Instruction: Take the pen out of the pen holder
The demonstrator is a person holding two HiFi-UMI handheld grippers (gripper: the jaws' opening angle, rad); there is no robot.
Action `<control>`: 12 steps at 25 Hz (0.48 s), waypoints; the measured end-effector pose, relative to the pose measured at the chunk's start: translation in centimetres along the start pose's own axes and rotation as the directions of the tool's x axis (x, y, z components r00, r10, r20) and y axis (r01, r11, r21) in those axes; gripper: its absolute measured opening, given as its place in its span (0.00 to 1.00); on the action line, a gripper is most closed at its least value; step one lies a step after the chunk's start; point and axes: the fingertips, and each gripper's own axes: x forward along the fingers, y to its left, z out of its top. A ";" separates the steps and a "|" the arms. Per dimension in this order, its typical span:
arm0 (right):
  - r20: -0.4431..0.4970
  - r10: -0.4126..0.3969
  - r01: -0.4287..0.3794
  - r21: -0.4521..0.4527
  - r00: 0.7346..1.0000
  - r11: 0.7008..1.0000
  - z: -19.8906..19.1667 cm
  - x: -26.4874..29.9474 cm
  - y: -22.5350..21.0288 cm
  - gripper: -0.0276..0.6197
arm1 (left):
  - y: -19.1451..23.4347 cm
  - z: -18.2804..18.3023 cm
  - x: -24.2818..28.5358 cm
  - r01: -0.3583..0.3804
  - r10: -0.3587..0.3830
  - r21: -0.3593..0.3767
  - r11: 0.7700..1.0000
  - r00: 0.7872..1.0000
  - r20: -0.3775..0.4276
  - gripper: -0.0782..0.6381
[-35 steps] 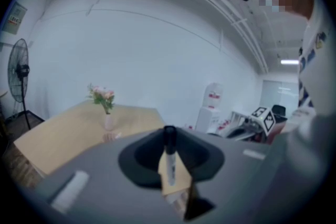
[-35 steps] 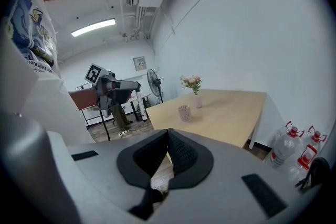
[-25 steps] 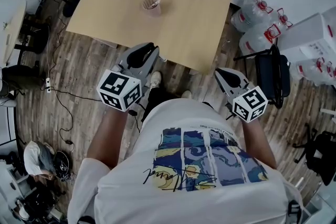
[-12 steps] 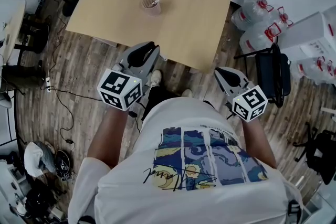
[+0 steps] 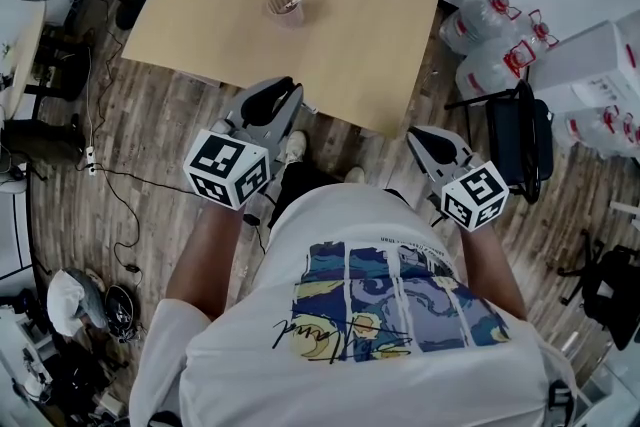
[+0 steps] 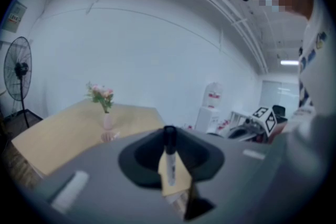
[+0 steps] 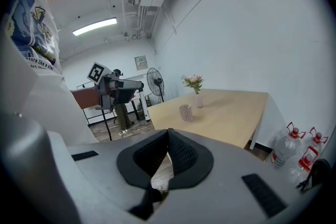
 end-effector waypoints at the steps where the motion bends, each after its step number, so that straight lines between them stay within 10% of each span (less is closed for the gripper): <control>1: 0.000 0.000 0.000 0.001 1.000 1.000 0.0 0.1 -0.1 0.05 | 0.1 0.0 0.1 0.000 0.000 -0.001 1.000 1.000 -0.001 0.22; 12: -0.003 -0.015 0.015 0.001 1.000 1.000 0.7 1.5 -1.1 0.05 | 2.2 0.5 1.2 0.002 -0.002 -0.006 1.000 1.000 0.000 0.22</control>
